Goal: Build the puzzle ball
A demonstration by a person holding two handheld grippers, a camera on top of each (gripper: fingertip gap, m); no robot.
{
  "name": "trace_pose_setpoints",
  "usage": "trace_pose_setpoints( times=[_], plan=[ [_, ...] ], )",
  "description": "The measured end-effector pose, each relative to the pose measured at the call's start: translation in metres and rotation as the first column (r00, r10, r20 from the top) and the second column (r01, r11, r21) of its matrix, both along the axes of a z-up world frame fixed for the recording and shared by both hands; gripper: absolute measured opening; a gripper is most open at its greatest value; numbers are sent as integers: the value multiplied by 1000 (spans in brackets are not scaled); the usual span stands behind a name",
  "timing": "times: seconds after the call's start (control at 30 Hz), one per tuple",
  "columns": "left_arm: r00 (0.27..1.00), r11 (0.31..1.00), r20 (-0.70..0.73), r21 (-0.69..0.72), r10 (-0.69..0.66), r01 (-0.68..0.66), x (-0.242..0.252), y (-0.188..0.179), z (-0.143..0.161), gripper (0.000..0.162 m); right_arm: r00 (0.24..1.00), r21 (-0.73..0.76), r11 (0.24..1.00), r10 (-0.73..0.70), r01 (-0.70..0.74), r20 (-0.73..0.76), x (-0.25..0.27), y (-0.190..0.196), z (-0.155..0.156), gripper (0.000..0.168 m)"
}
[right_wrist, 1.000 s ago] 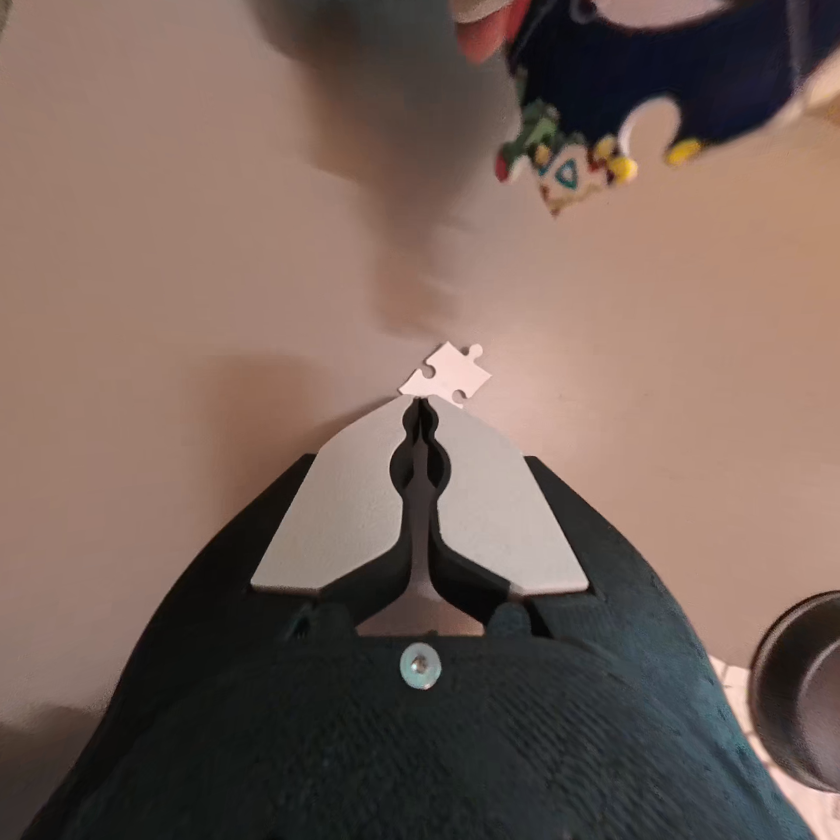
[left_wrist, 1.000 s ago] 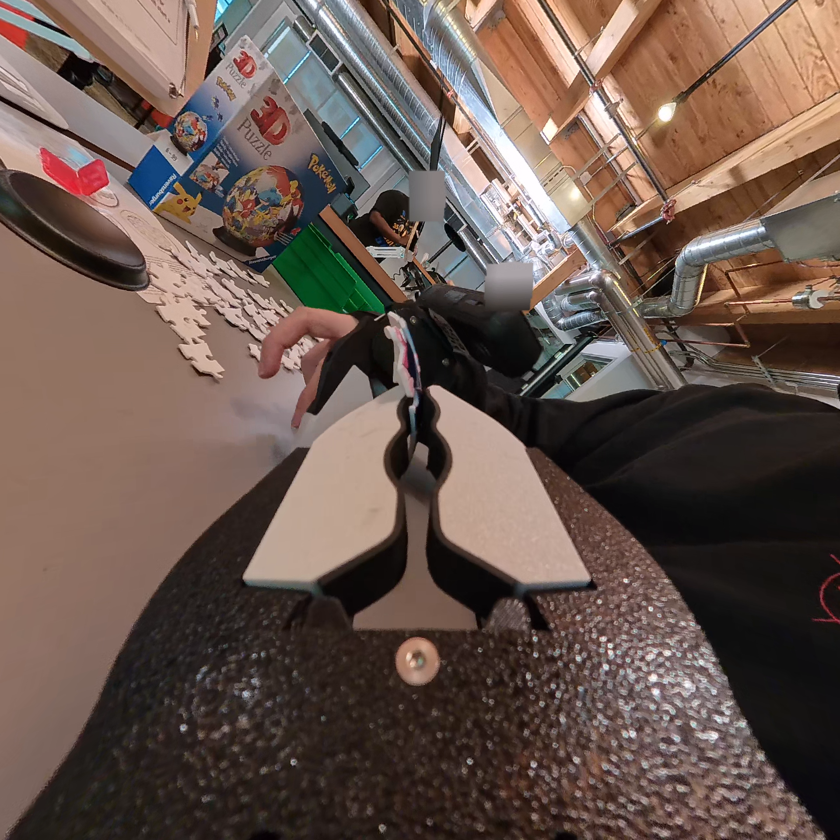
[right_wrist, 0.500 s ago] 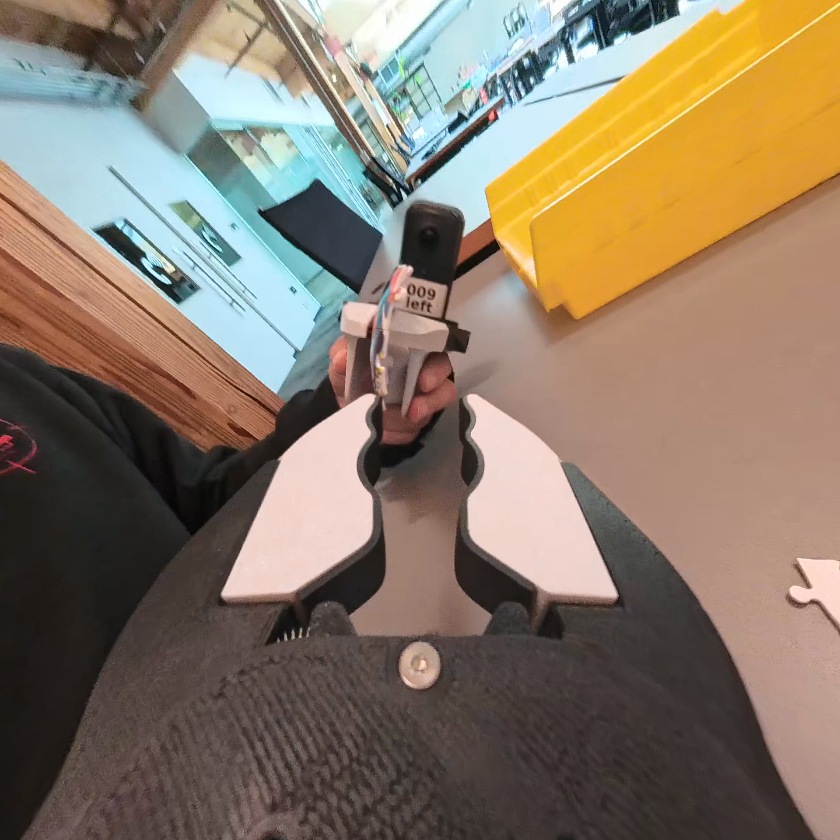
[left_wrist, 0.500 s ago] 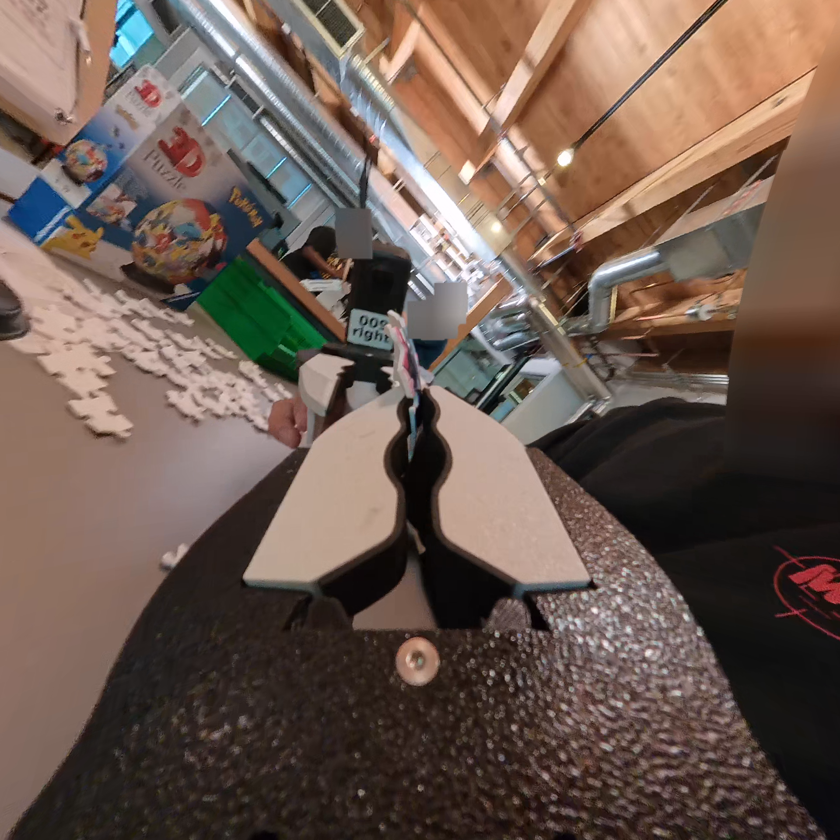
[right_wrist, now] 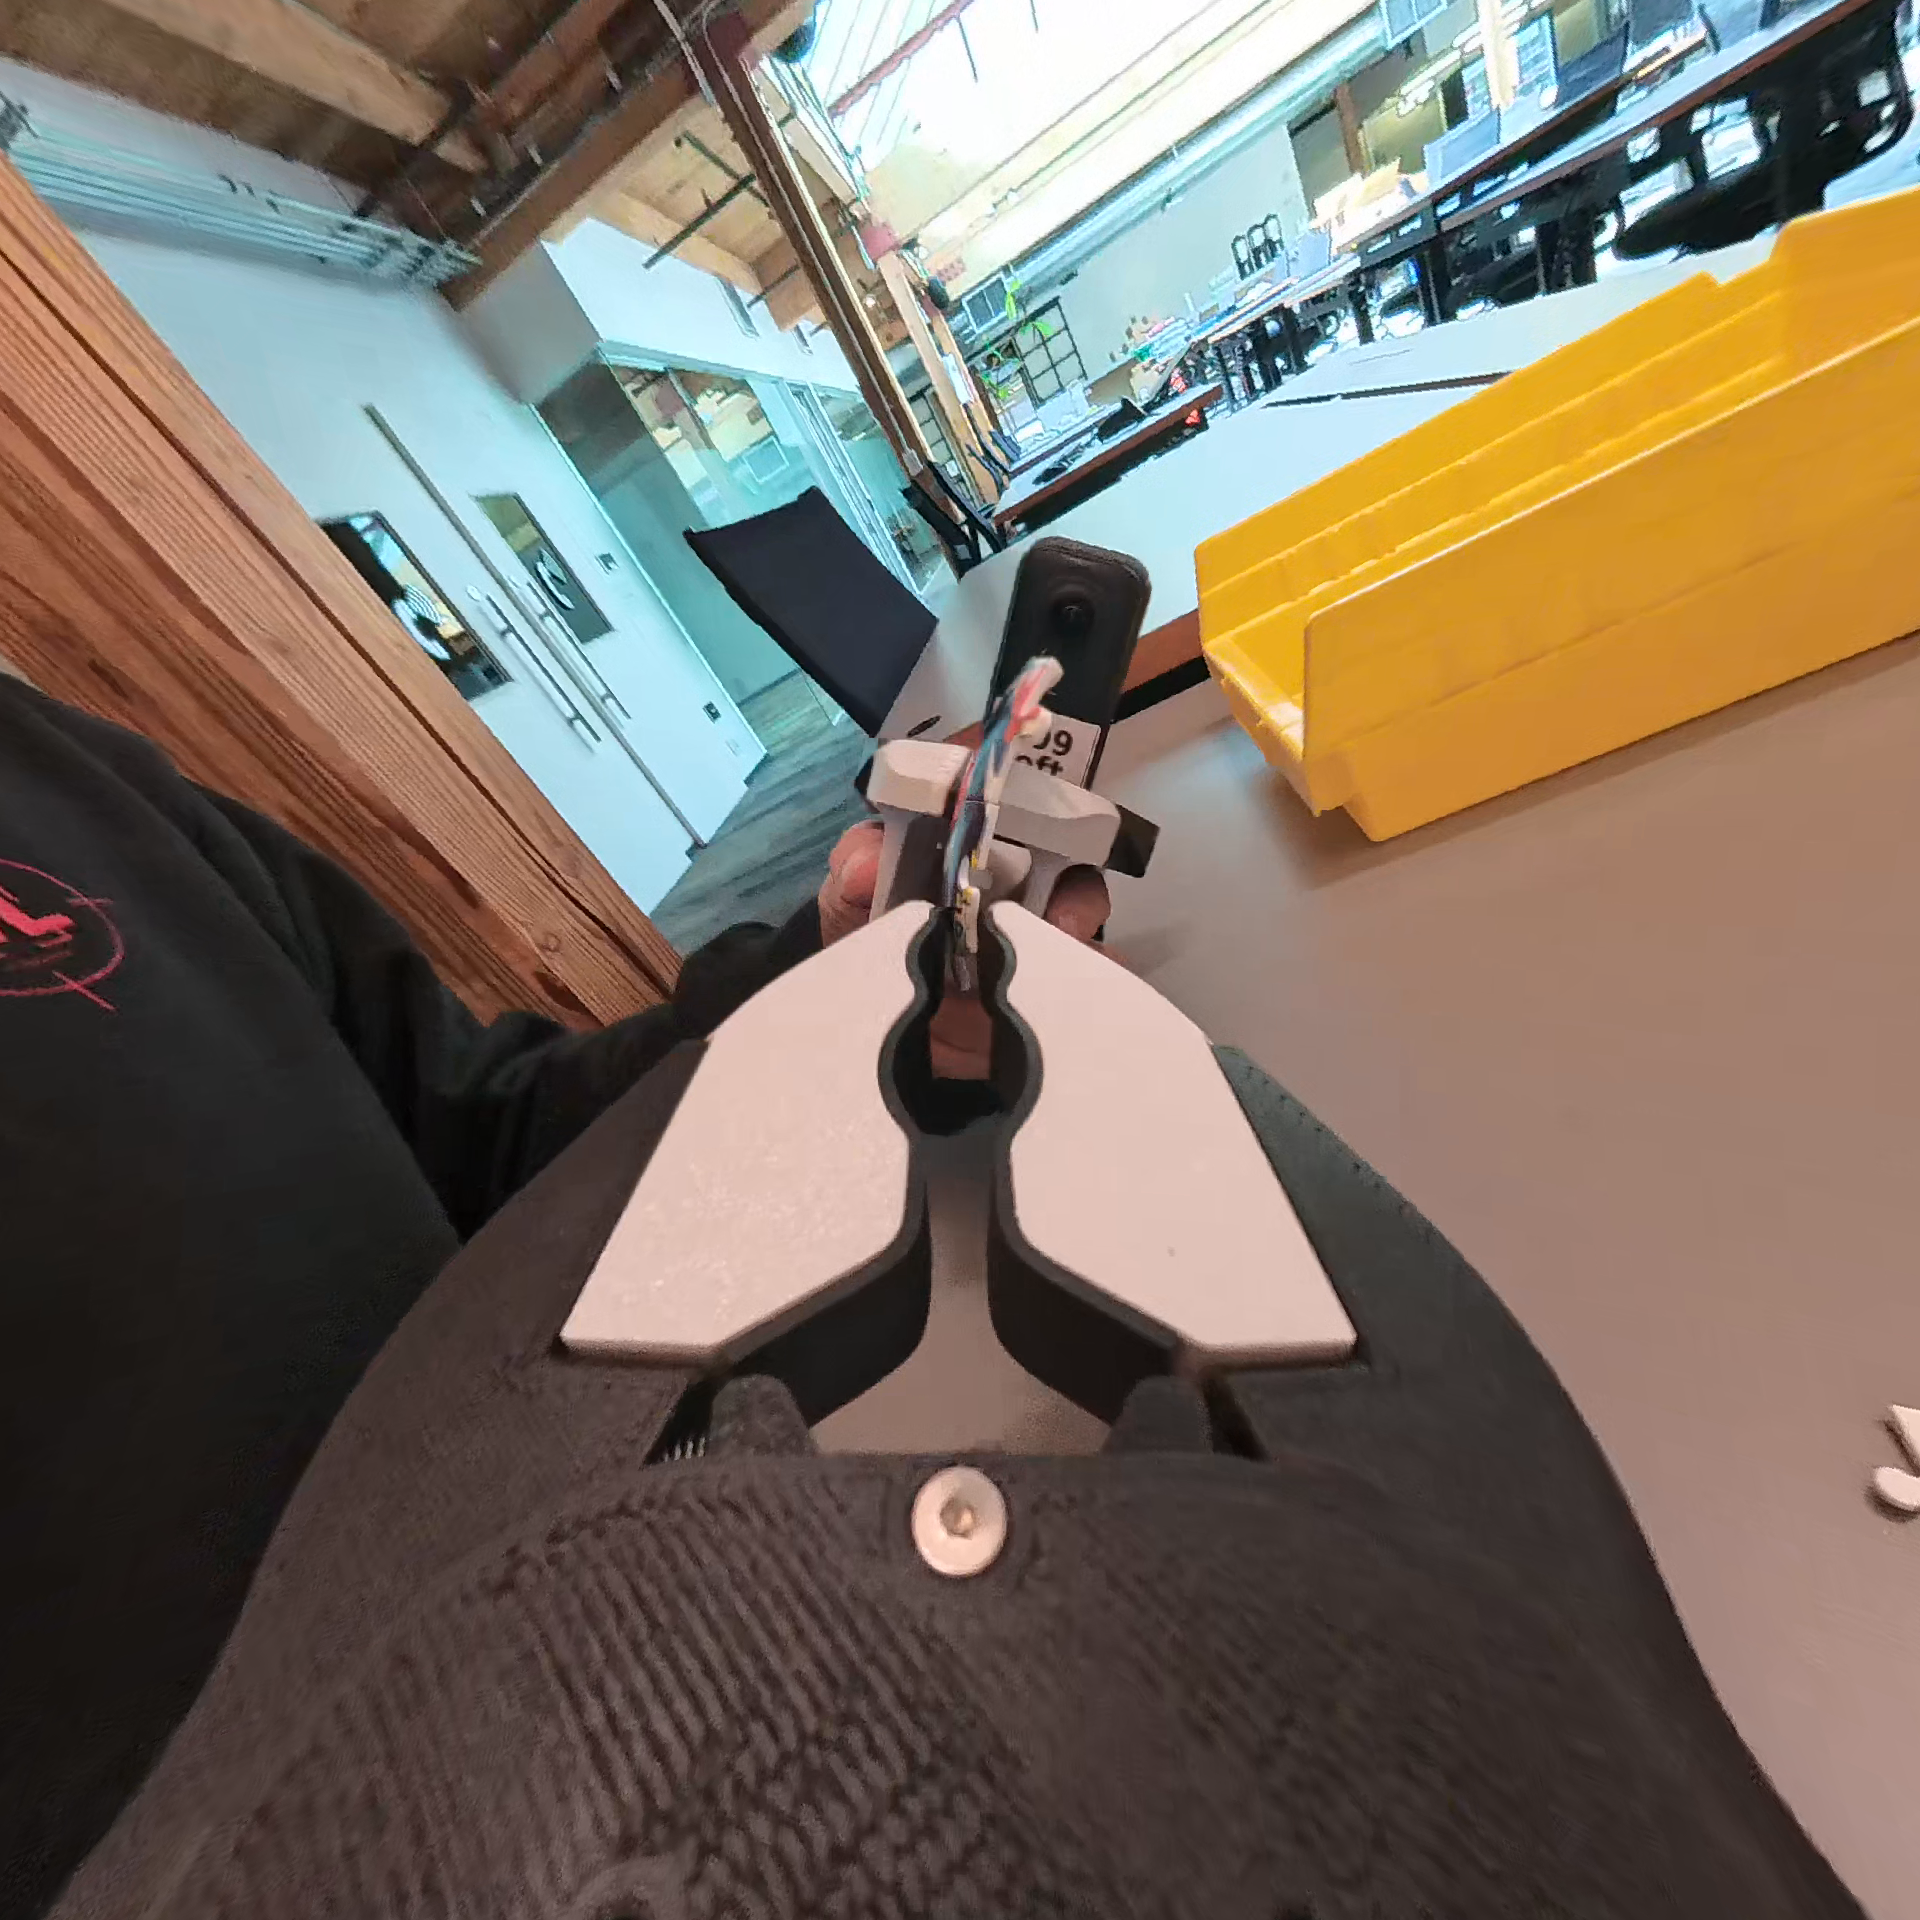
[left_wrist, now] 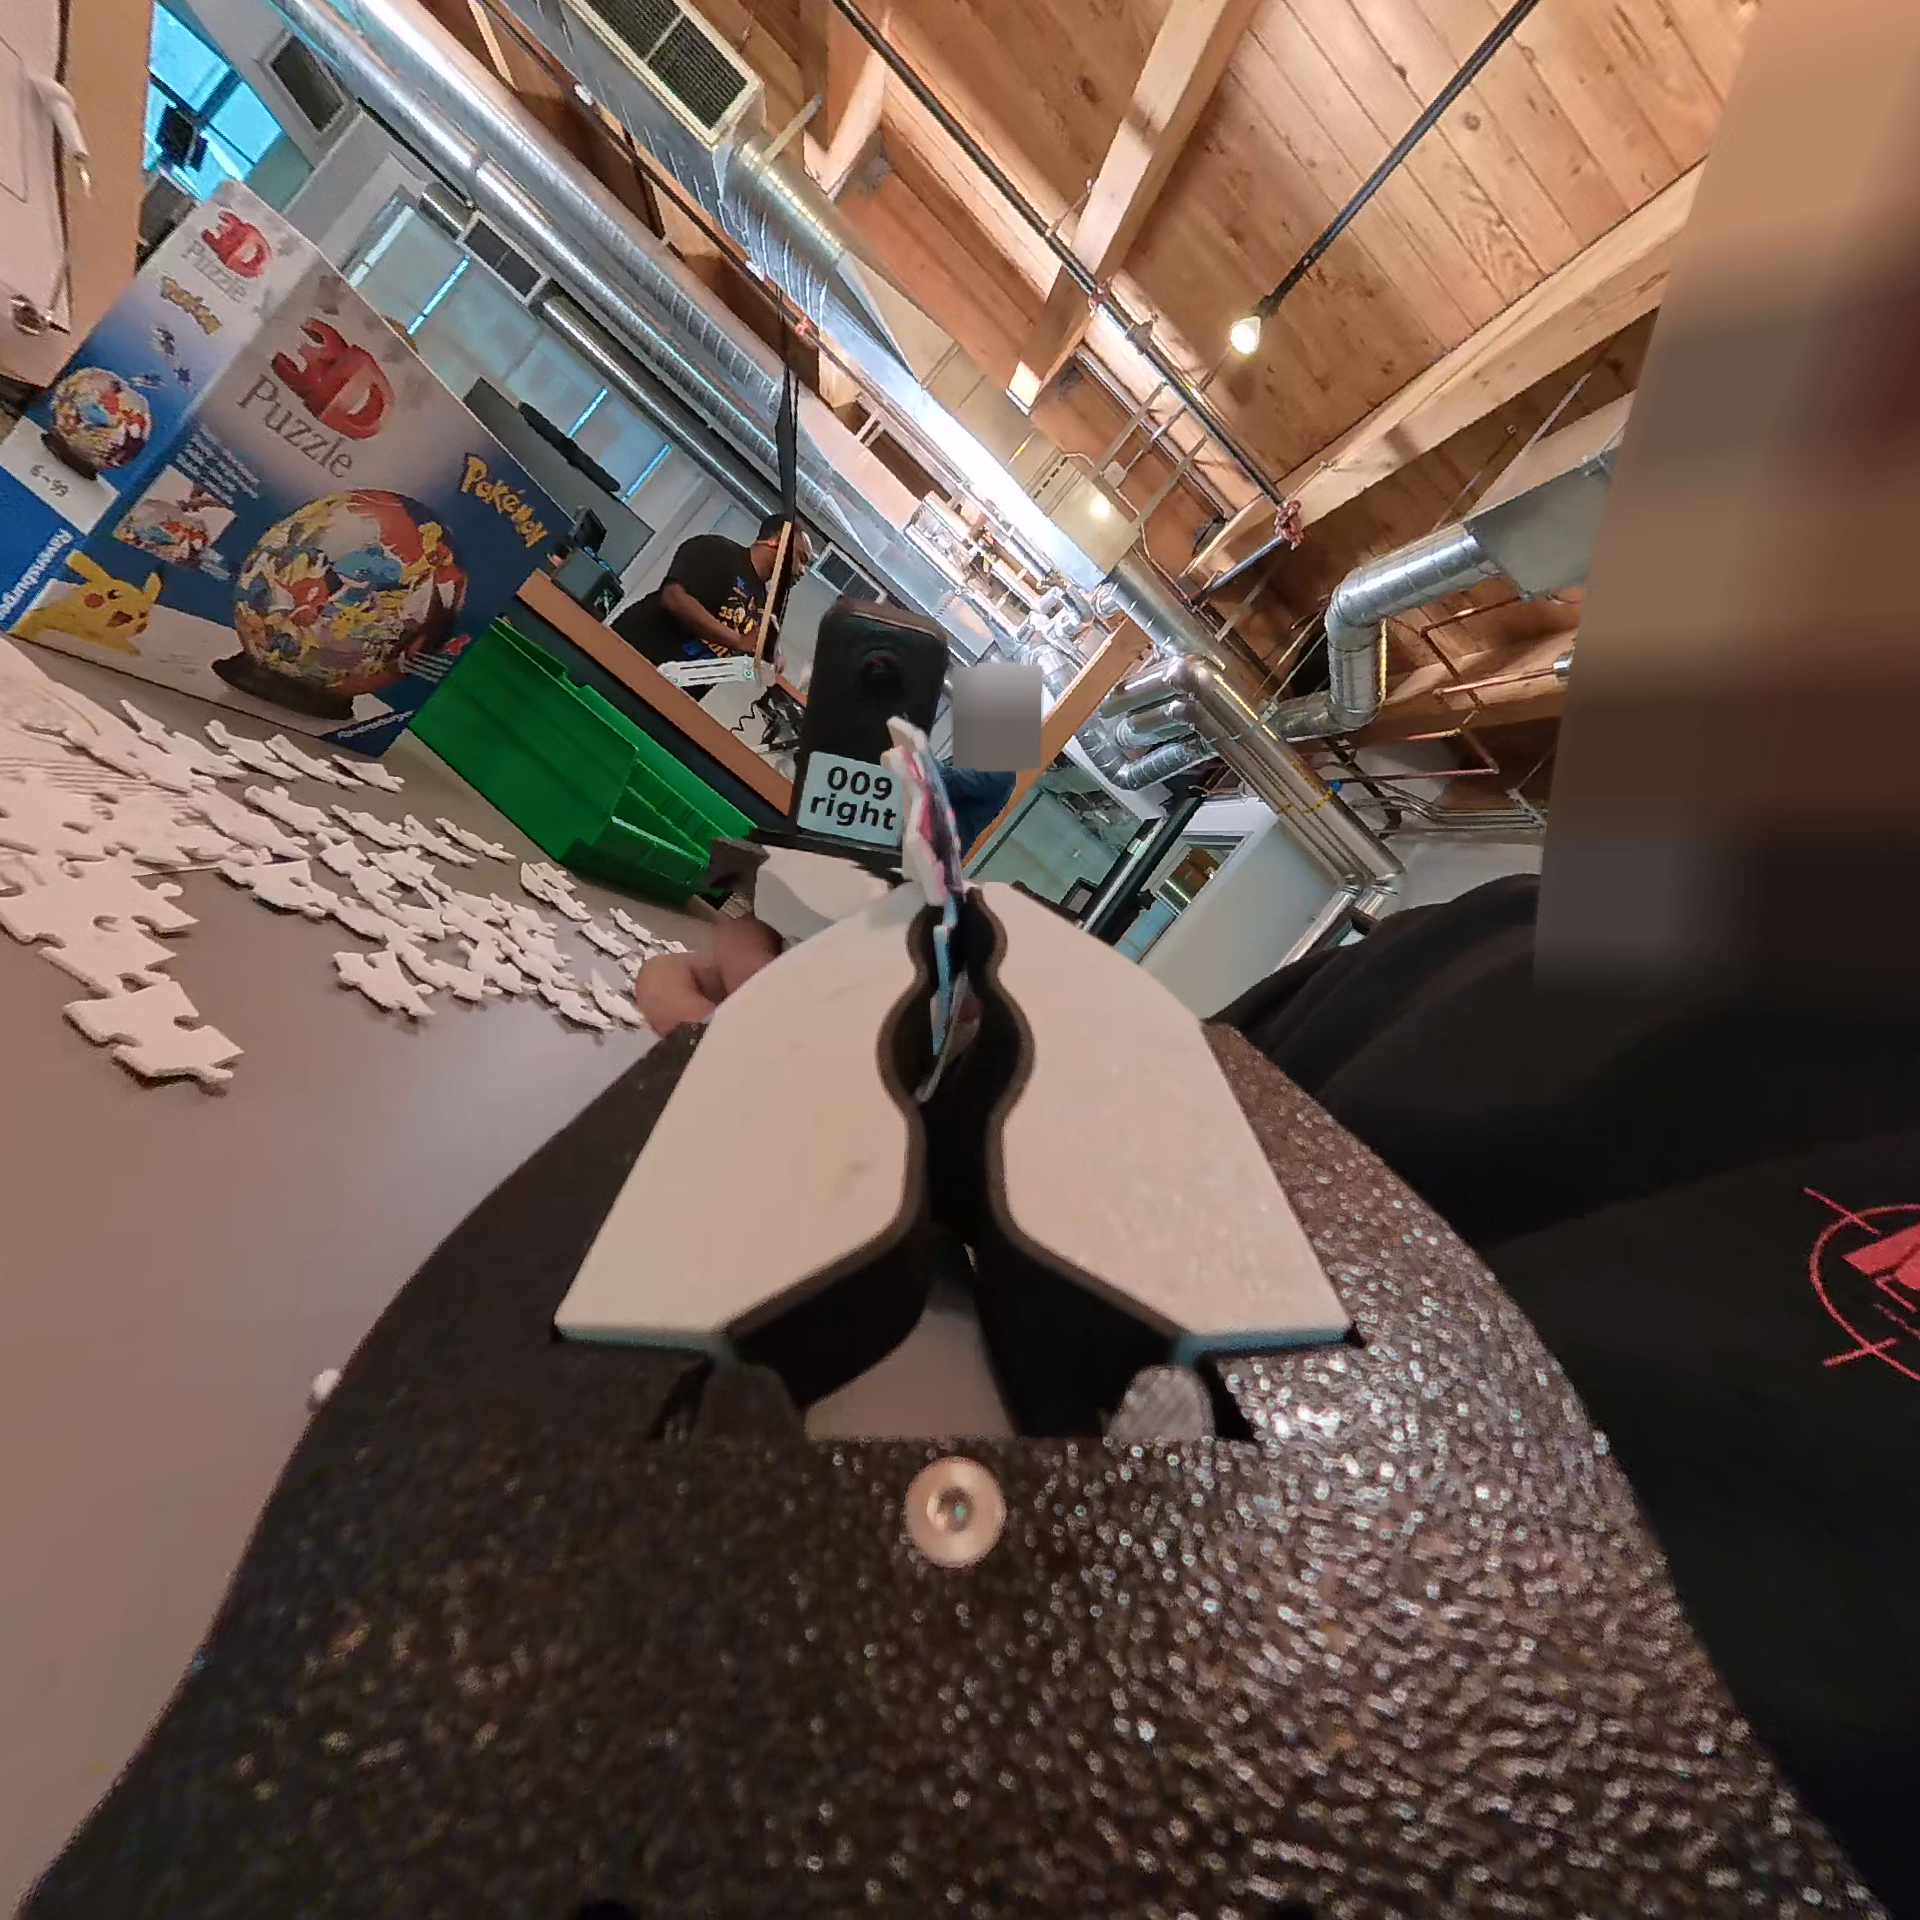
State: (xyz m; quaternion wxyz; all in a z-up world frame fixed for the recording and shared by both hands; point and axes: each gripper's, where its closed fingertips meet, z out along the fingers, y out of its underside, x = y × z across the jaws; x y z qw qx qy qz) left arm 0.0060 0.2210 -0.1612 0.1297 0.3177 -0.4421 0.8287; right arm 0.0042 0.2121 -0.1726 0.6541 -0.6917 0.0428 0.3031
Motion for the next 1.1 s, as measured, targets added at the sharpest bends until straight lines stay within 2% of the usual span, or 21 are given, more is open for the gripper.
trace_pose_setpoints(
  times=[0.1, 0.17, 0.2, 0.23, 0.27, 0.33, 0.43, 0.47, 0.5, 0.67, 0.77, 0.87, 0.93, 0.97, 1.03, 1.1],
  plan=[
    [999, 999, -40, 29, 24, -23, 6, -1, -6, 7, 994, -23, 999, -29, 32, 109, 0, -2, -2, 3],
    [995, 996, -77, 76, 63, -57, 13, -1, -14, 16, 966, -88, 991, -76, 100, 248, 6, -5, -8, 2],
    [990, 990, -104, 115, 93, -81, 17, 0, -20, 29, 927, -162, 969, -118, 185, 355, 17, -9, -17, 2],
    [983, 980, -130, 172, 127, -104, 21, 1, -28, 45, 861, -216, 936, -143, 278, 487, 29, -14, -26, 2],
    [978, 964, -136, 238, 155, -120, 23, 4, -36, 52, 765, -256, 892, -138, 372, 628, 41, -22, -36, 2],
    [972, 924, -107, 347, 211, -162, 24, 10, -45, 50, 567, -324, 795, -30, 513, 823, 56, -37, -58, 2],
    [958, 881, -87, 421, 275, -215, 27, 20, -51, 47, 237, -310, 631, 200, 711, 951, 77, -59, -90, 2],
    [955, 873, -88, 436, 284, -219, 27, 21, -53, 44, 145, -296, 595, 288, 748, 947, 82, -66, -100, 2],
    [955, 866, -88, 451, 282, -215, 27, 21, -55, 42, 100, -293, 573, 343, 765, 934, 82, -70, -109, 2],
    [958, 780, -116, 610, 261, -138, 22, 15, -80, 40, 93, -329, 515, 431, 792, 898, 79, -77, -125, 2],
    [960, 744, -121, 659, 251, -112, 22, 12, -89, 39, 150, -394, 509, 455, 765, 878, 70, -76, -133, 6],
    [964, 751, -134, 654, 228, -87, 21, 8, -92, 34, 204, -420, 530, 418, 737, 885, 62, -70, -132, 17],
    [963, 751, -141, 655, 231, -84, 21, 8, -93, 34, 291, -459, 556, 366, 692, 884, 52, -64, -129, 29],
    [963, 751, -140, 655, 229, -84, 21, 8, -93, 33, 374, -506, 578, 340, 640, 863, 43, -62, -128, 37],
    [962, 745, -135, 661, 236, -90, 21, 9, -92, 32, 526, -560, 621, 265, 549, 808, 35, -60, -116, 38],
    [958, 727, -139, 680, 250, -91, 21, 11, -95, 33, 611, -547, 662, 165, 513, 774, 47, -64, -97, 39]
  ],
)
